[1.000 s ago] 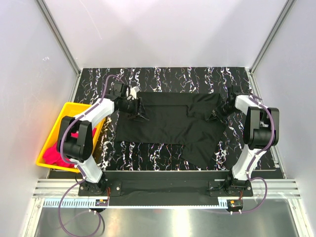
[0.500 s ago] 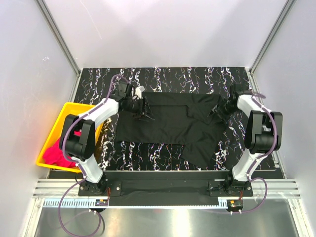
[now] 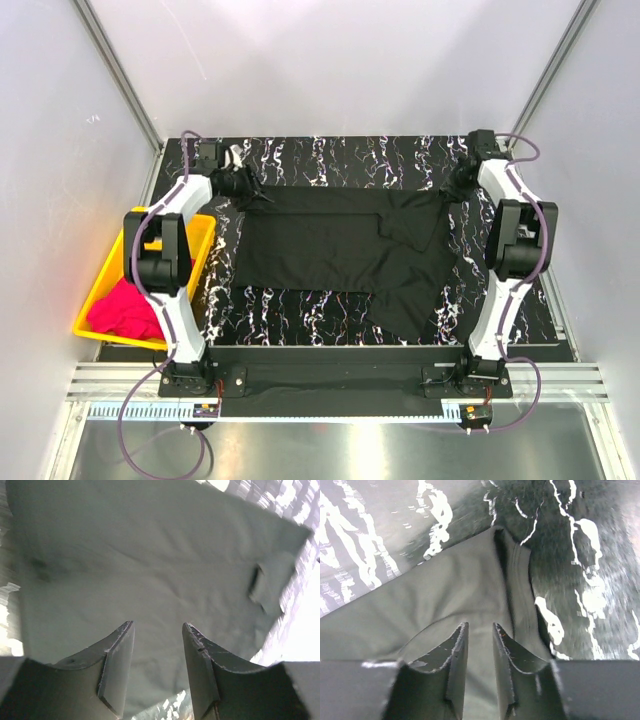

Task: Fold and stack the t-shirts
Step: Fold the tshirt

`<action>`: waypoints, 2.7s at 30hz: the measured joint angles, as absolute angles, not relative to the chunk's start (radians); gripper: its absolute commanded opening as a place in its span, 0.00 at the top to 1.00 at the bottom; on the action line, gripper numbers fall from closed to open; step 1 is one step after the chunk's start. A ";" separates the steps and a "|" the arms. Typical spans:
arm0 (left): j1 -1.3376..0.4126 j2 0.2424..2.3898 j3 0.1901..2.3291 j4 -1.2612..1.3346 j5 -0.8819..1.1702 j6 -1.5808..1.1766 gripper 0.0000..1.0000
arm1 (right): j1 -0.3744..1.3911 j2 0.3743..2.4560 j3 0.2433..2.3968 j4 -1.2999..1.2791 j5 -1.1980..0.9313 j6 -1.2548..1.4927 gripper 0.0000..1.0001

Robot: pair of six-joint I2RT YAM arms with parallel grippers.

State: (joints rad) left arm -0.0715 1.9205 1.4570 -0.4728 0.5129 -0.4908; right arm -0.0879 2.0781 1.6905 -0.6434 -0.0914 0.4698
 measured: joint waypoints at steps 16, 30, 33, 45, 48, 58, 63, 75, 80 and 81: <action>-0.011 2.251 1.652 -0.386 0.496 -0.668 0.52 | -0.088 2.319 1.862 -0.599 -0.094 0.512 0.73; -0.010 2.282 1.773 -0.393 0.422 -0.707 0.37 | -0.087 2.661 2.542 -0.784 -0.105 0.507 0.35; -0.044 2.140 1.704 -0.455 0.352 -0.653 0.36 | -0.087 2.624 2.555 -0.834 -0.084 0.500 0.27; -0.262 1.355 1.041 -0.515 0.134 -0.605 0.40 | -0.072 1.947 1.704 -0.893 -0.072 0.424 0.00; -0.258 1.329 0.916 -0.558 0.066 -0.652 0.40 | -0.022 1.777 1.476 -0.879 -0.072 0.414 0.00; -0.118 1.383 0.828 -0.541 0.026 -0.799 0.53 | 0.039 1.404 0.998 -0.798 -0.233 0.529 0.03; -0.098 1.449 0.819 -0.521 0.025 -0.856 0.57 | 0.030 1.393 0.891 -0.731 -0.316 0.606 0.25; -0.096 1.513 0.816 -0.454 0.012 -0.972 0.55 | 0.030 1.310 0.773 -0.658 -0.405 0.675 0.21; -0.091 1.522 0.818 -0.426 -0.017 -0.993 0.55 | 0.030 1.309 0.740 -0.655 -0.413 0.682 0.21; -0.090 1.523 0.818 -0.421 -0.022 -0.994 0.55 | 0.030 1.309 0.739 -0.655 -0.413 0.682 0.21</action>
State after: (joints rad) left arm -0.0902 1.5234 0.8185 -0.4210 -0.0223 -0.9936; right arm 0.0296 1.3090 0.7387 -0.6548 -0.4129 0.6819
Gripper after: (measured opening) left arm 0.449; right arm 0.790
